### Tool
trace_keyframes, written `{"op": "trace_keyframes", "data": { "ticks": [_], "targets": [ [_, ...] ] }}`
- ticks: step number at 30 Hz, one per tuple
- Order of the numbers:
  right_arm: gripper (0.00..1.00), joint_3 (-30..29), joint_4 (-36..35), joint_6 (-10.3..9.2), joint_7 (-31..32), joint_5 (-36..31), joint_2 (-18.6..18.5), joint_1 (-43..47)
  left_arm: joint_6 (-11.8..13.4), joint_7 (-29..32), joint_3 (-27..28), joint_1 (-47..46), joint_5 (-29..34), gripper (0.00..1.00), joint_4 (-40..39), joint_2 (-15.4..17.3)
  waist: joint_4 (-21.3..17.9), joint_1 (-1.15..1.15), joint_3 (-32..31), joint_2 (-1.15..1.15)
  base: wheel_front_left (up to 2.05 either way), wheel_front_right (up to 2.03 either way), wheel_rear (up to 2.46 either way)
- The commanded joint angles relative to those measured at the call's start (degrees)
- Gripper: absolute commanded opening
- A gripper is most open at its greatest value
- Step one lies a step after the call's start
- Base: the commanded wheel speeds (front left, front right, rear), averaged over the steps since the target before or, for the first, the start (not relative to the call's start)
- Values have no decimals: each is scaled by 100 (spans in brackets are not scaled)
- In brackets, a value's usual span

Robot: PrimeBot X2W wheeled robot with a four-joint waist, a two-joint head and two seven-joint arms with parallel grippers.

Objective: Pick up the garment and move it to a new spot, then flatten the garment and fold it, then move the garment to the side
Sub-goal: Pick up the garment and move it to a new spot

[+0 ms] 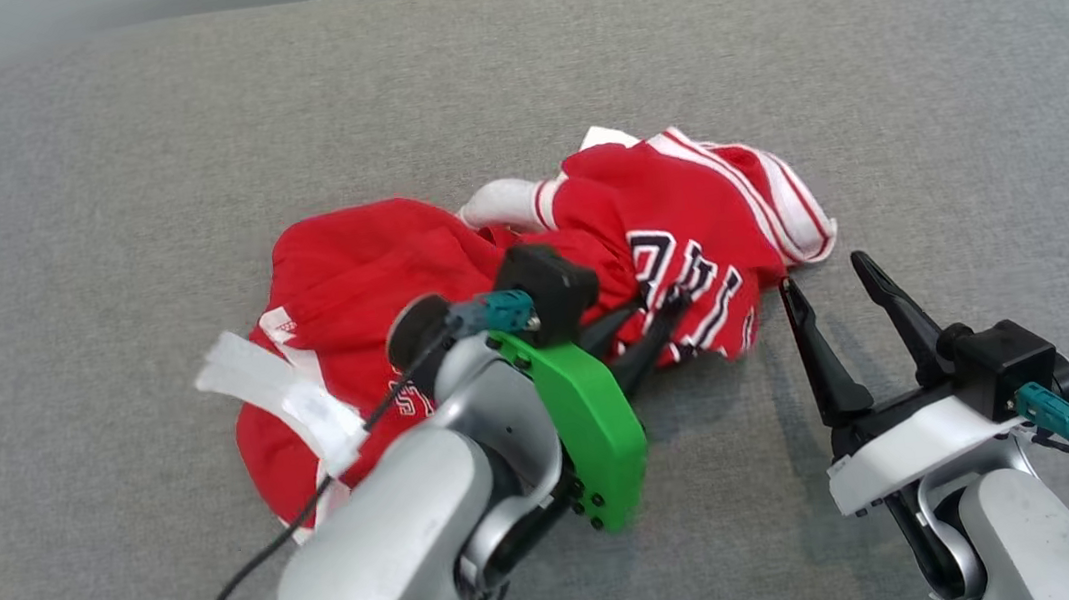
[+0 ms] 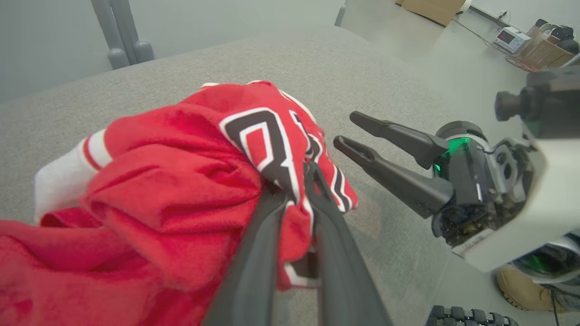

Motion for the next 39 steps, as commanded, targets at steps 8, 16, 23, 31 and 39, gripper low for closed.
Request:
{"op": "trace_keyframes", "data": {
  "ticks": [8, 16, 23, 31, 39],
  "targets": [
    [100, -256, 2, -2, -19, 40, 78, 222, 108, -55, -371, 507, 38, 0, 419, -231, -579, 0, 3, 0, 0, 0, 0],
    [100, -382, -27, -2, -19, 63, 144, 385, 311, -286, -29, 905, -211, 100, 592, 202, -641, 0, -142, 0, 0, 0, 0],
    [100, -482, -71, -2, -19, 42, 162, 471, 733, 9, 607, 1247, -585, 100, -336, 1198, -518, 0, -231, 0, 0, 0, 0],
    [100, -353, -30, -2, -19, 67, 164, 382, 1093, 355, 956, 1377, -730, 100, 208, 1810, -535, 0, -206, 0, 0, 0, 0],
    [100, -291, -15, -2, -19, 64, 144, 315, 870, 666, 536, 1160, -618, 100, 1482, 1464, -660, 0, -145, 0, 0, 0, 0]
  ]
}}
